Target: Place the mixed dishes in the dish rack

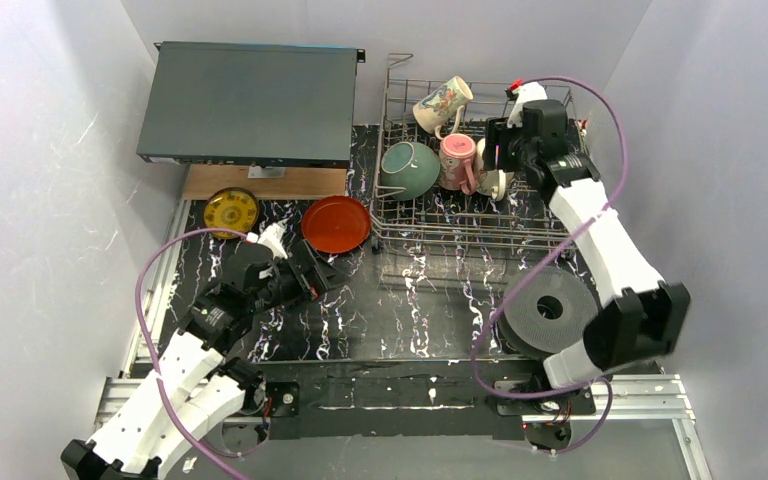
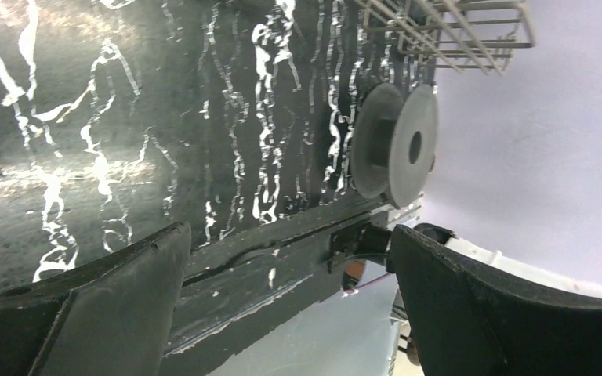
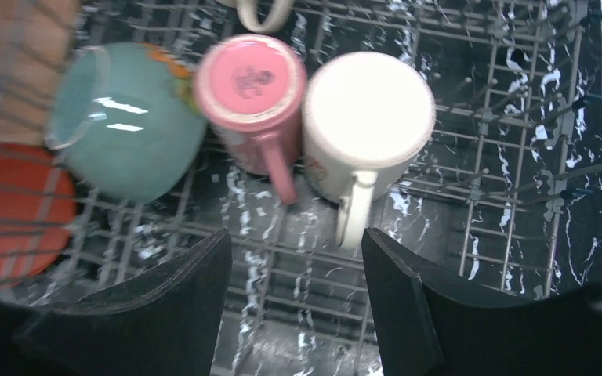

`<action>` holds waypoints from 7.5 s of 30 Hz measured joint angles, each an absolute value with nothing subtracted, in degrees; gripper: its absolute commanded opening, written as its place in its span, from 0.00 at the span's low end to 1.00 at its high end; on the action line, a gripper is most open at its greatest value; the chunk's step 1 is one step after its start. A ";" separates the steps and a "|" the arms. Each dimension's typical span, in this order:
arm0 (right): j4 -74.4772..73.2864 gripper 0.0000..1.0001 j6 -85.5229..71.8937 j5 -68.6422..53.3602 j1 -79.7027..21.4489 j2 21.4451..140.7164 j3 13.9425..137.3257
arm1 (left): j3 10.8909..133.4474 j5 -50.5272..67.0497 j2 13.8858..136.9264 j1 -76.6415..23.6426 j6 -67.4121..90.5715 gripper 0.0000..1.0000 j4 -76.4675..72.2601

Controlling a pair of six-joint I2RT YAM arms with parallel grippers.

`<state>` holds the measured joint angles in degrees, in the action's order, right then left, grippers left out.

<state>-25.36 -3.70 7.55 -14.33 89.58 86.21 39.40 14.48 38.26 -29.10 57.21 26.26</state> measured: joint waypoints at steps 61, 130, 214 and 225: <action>-10.68 0.83 -23.11 -6.15 -40.21 44.07 48.84 | 33.93 -24.01 87.99 -25.65 87.37 0.20 -14.55; -22.26 0.09 -31.11 -11.57 -53.56 74.72 66.30 | 37.67 11.81 32.05 -23.09 35.70 0.00 27.22; -33.28 0.01 14.24 31.79 -2.81 117.60 123.09 | 59.02 16.08 56.95 -23.00 27.05 0.95 33.01; -32.86 0.10 15.20 32.03 -2.02 118.37 123.70 | 59.72 16.08 56.95 -23.00 27.09 0.95 33.04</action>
